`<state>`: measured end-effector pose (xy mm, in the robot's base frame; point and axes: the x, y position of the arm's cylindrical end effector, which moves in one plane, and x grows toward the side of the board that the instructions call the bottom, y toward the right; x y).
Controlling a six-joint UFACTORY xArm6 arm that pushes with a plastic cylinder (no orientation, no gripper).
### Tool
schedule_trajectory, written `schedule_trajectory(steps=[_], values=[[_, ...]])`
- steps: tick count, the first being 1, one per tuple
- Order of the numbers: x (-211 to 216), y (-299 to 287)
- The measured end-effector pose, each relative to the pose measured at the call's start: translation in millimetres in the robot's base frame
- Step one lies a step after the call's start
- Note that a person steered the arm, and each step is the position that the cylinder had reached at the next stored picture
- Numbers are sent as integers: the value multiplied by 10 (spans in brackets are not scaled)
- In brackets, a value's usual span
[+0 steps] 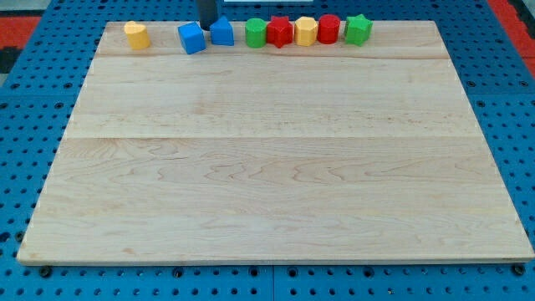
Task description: Adjust the blue blocks
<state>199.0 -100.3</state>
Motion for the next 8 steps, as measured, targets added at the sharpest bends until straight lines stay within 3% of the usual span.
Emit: schedule_trajectory(steps=[3, 4, 5, 6, 8], values=[[299, -87], [525, 118], [717, -31], [726, -335], [722, -373]])
